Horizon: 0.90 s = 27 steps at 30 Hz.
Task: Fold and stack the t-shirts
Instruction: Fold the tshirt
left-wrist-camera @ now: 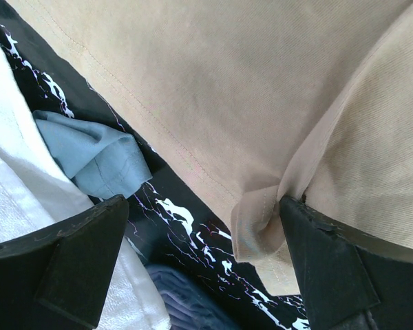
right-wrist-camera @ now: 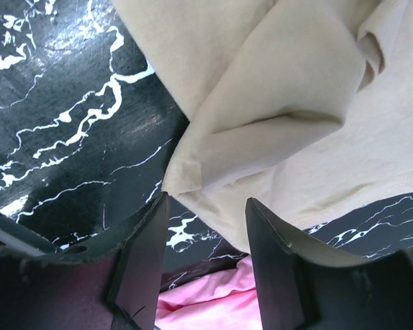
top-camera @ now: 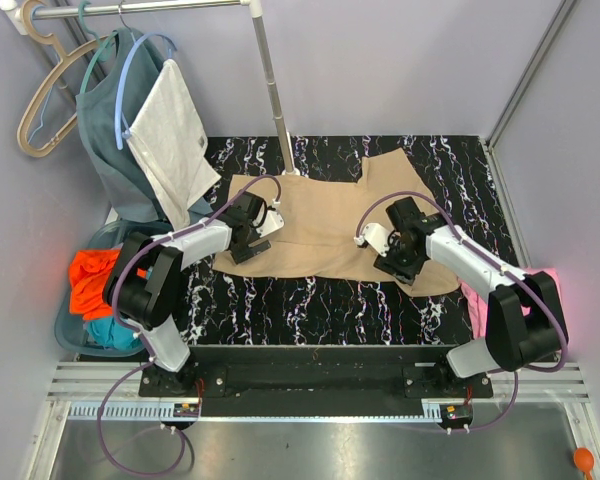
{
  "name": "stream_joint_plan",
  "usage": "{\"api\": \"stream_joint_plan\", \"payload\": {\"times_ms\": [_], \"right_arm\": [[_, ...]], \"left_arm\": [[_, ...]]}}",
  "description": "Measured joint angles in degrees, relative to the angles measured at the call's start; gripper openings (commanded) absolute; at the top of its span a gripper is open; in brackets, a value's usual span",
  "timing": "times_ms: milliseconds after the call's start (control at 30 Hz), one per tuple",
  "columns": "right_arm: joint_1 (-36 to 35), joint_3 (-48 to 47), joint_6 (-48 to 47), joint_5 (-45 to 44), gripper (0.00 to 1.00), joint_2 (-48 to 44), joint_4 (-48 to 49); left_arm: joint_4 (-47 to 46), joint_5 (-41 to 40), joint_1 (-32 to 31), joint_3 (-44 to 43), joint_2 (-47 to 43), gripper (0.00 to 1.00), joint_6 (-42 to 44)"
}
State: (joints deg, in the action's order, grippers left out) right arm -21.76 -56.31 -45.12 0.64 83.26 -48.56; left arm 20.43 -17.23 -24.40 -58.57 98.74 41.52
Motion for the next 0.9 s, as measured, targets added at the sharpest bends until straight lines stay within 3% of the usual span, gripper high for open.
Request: {"api": "stream_joint_plan", "payload": {"times_ms": [700, 900], "right_arm": [[0.7, 1.3, -0.9, -1.3, 0.46, 4.8, 6.5], [1.4, 1.3, -1.8, -2.2, 0.36, 4.8, 7.0]], "left_arm": [[-0.2, 0.0, 0.0, 0.1, 0.0, 0.99, 0.0], [-0.2, 0.0, 0.0, 0.1, 0.0, 0.99, 0.0]]}}
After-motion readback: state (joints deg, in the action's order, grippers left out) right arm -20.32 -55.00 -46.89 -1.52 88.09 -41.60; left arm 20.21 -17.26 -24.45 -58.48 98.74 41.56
